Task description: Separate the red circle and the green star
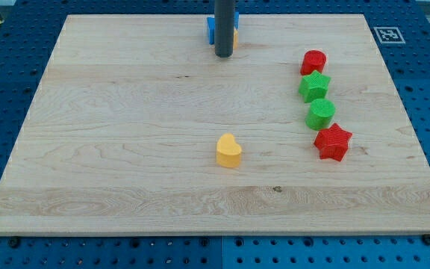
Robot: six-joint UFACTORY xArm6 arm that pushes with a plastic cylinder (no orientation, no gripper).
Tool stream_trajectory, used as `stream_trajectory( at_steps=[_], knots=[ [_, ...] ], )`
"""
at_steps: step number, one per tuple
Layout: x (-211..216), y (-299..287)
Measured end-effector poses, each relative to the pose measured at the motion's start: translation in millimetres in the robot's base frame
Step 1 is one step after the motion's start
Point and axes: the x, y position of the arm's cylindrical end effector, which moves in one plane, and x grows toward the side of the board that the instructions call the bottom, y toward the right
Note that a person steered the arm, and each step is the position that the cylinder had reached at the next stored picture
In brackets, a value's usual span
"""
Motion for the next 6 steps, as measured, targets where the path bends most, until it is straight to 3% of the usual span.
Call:
stream_trajectory(
  at_steps=[2,3,5,6],
  knots=[
    [-14,0],
    [13,11],
    [17,101],
    [17,175]
  ],
)
